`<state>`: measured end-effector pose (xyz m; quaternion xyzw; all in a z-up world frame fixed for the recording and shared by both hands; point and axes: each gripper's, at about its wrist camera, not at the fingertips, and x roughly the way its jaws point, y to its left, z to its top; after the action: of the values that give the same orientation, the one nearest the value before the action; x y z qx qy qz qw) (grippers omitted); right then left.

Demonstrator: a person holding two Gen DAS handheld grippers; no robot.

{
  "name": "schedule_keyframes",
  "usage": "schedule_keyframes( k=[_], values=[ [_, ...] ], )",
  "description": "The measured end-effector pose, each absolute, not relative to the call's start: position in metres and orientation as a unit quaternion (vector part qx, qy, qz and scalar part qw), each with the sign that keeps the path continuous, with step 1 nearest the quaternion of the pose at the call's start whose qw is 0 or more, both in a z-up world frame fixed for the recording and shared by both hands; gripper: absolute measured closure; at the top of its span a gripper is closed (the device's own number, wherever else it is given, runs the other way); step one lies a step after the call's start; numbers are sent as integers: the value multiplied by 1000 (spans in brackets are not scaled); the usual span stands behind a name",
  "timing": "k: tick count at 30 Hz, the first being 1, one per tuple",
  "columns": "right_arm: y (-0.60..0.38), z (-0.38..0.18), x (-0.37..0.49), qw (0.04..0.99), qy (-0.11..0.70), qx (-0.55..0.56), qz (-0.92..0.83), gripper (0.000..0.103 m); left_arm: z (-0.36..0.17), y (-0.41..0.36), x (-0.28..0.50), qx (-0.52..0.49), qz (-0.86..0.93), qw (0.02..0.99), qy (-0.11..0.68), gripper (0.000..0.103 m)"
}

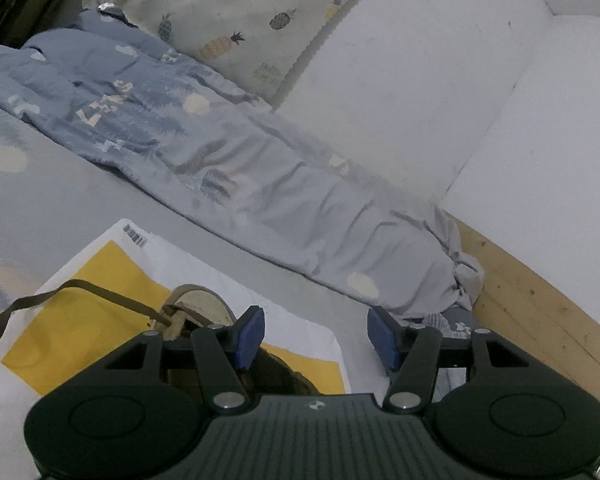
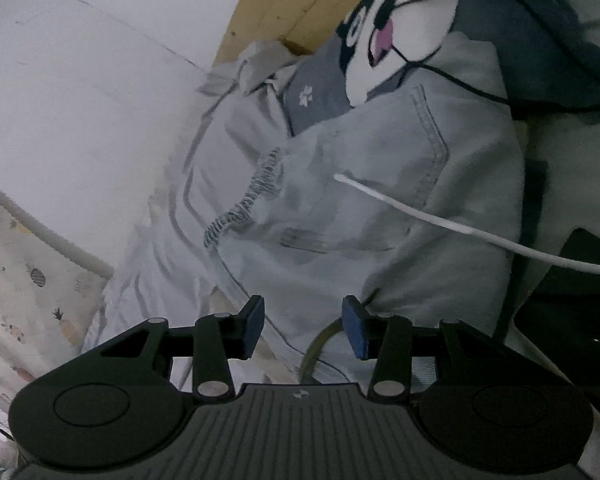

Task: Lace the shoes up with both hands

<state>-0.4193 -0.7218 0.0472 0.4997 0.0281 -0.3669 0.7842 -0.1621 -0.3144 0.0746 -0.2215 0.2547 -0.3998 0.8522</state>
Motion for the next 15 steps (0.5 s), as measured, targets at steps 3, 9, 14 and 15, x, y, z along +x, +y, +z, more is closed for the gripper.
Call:
schedule_keyframes(
  k=[3, 9, 14, 15],
  values=[
    [-725, 41, -423, 769, 35, 517, -374, 58, 74, -314, -163, -221, -400, 851, 259, 47],
    [-723, 39, -424, 756, 30, 531, -381, 59, 73, -316, -163, -219, -402, 850, 263, 47],
    [-730, 32, -416, 750, 22, 535, -388, 59, 71, -317, -163, -214, -404, 851, 260, 47],
    [-732, 31, -414, 750, 21, 534, -389, 59, 71, -318, -162, -214, -404, 851, 260, 47]
  ],
)
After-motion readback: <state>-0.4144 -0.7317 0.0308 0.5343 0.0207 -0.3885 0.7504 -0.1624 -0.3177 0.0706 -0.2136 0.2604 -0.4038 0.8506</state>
